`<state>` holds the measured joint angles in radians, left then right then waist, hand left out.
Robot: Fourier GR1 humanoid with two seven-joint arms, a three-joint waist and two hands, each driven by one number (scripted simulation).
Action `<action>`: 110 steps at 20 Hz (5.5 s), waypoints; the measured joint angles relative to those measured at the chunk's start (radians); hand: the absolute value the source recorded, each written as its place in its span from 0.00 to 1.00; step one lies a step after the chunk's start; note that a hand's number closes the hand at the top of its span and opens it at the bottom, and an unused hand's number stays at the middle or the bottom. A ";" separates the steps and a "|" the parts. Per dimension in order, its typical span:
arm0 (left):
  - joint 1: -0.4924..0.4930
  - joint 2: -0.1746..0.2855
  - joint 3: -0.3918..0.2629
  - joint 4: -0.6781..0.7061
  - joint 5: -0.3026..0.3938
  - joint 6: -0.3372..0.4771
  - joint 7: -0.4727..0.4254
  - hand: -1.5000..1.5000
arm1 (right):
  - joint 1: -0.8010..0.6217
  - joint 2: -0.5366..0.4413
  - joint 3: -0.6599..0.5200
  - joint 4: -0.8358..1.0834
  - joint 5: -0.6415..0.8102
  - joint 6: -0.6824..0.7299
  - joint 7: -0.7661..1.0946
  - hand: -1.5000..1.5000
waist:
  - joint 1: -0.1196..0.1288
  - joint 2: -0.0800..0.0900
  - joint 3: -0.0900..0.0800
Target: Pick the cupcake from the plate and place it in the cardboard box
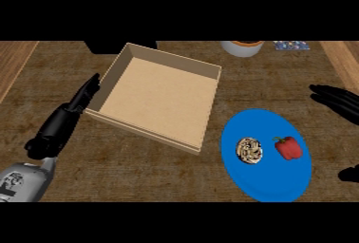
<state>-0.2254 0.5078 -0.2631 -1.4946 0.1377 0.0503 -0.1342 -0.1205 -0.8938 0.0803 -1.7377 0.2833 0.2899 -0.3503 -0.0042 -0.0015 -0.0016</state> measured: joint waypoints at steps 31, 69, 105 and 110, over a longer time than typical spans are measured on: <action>0.019 -0.107 0.135 -0.036 -0.115 -0.128 0.042 0.50 | -0.065 0.371 0.402 -0.230 0.552 0.306 0.685 0.00 | 0.006 0.001 0.001; 0.032 -0.251 0.268 -0.087 -0.258 -0.269 0.080 0.50 | -0.060 0.566 0.311 0.250 0.948 0.100 0.333 1.00 | 0.006 0.001 0.002; -0.100 -0.306 0.216 0.005 -0.293 -0.302 0.077 0.50 | -0.781 0.893 0.766 0.304 0.550 -0.413 0.984 1.00 | 0.129 0.009 -0.001; -0.097 -0.299 0.231 0.005 -0.288 -0.302 0.069 0.50 | -0.939 0.893 0.706 0.414 0.481 -0.536 1.146 1.00 | 0.118 0.010 -0.002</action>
<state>-0.3228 0.2091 -0.0322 -1.4892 -0.1505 -0.2518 -0.0648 -1.0592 -0.0003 0.7864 -1.3236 0.7640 -0.2465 0.7956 0.1135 0.0087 -0.0032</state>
